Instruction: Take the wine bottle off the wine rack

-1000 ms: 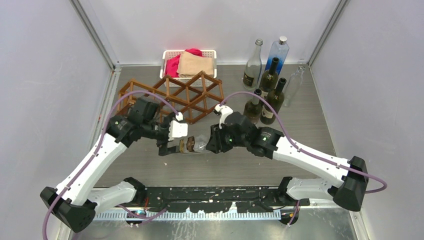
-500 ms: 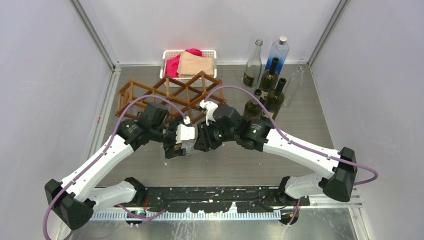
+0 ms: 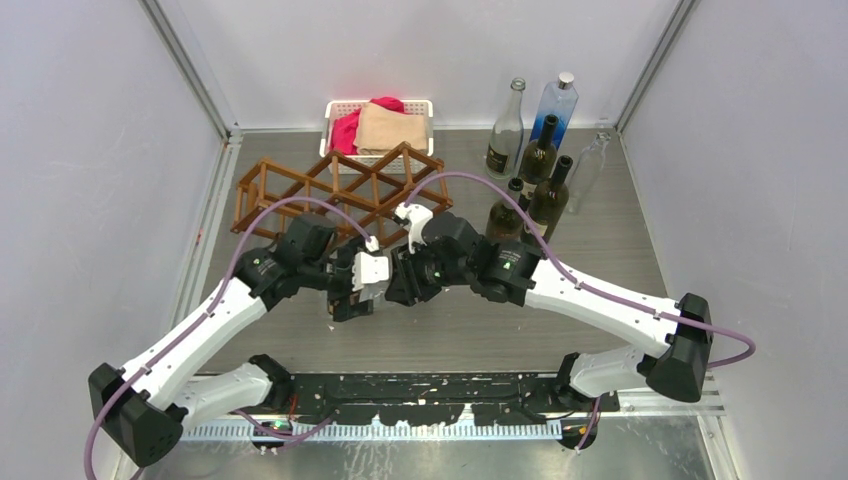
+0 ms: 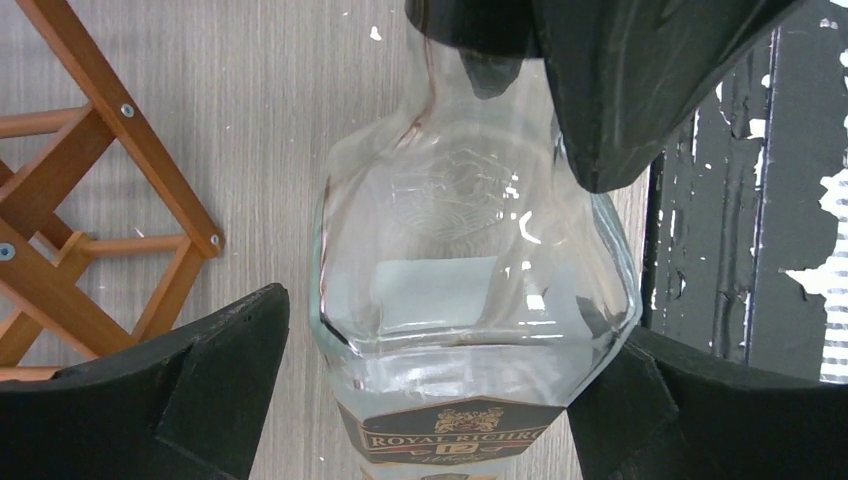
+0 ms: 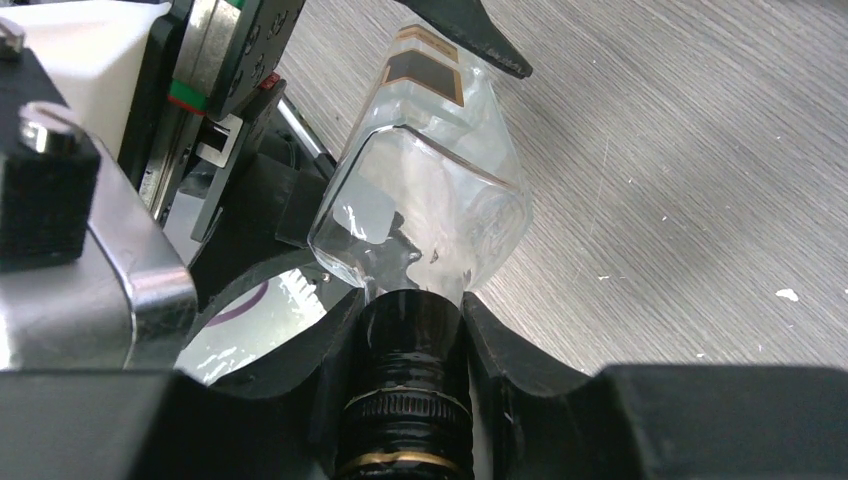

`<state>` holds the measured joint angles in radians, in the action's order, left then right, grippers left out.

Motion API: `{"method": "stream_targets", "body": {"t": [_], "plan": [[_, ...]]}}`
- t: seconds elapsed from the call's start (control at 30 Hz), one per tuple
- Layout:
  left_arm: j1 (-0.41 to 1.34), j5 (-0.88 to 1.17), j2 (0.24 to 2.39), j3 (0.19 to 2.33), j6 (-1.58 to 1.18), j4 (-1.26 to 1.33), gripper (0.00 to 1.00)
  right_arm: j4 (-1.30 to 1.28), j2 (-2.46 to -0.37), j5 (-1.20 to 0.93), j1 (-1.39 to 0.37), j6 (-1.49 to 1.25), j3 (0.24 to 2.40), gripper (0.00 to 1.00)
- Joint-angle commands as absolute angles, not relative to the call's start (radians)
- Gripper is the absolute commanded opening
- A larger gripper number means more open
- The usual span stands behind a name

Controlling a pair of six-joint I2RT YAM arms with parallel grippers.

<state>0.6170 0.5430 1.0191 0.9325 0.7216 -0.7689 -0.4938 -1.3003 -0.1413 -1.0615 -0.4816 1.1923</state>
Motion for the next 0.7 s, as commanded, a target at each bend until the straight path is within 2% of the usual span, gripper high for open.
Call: {"method": "stream_targets", "body": {"t": [0.0,0.07,0.17,0.23,0.3,0.33,0.37,0.4,0.5,0.57,0.67], "plan": [[0.617,0.544,0.948,0.898,0.69,-0.653,1.0,-0.238,-1.194,-0.172,-1.072,-0.52,1.245,0.01],[0.617,0.556,0.923,0.879,0.674,-0.639,0.97,-0.221,-1.184,-0.175,-1.073,-0.529,1.231,0.01],[0.617,0.558,0.879,0.846,0.651,-0.611,0.84,-0.183,-1.167,-0.182,-1.074,-0.553,1.205,0.01],[0.617,0.559,0.85,0.823,0.646,-0.592,0.59,-0.17,-1.159,-0.193,-1.073,-0.563,1.198,0.01],[0.617,0.557,0.829,0.819,0.641,-0.573,0.23,-0.176,-1.159,-0.198,-1.074,-0.568,1.204,0.02],[0.617,0.547,0.825,0.821,0.628,-0.554,0.1,-0.181,-1.158,-0.197,-1.074,-0.571,1.207,0.14],[0.616,0.535,0.824,0.827,0.606,-0.533,0.03,-0.183,-1.155,-0.194,-1.074,-0.573,1.205,0.32],[0.615,0.529,0.826,0.835,0.586,-0.517,0.0,-0.182,-1.146,-0.178,-1.074,-0.575,1.196,0.49],[0.615,0.547,0.838,0.871,0.505,-0.487,0.0,-0.116,-1.087,-0.078,-1.073,-0.601,1.124,0.79],[0.615,0.568,0.848,0.894,0.442,-0.466,0.0,-0.066,-1.043,0.011,-1.072,-0.62,1.073,0.86],[0.615,0.604,0.873,0.931,0.384,-0.453,0.0,-0.005,-0.972,0.172,-1.073,-0.666,0.997,0.89]]}}
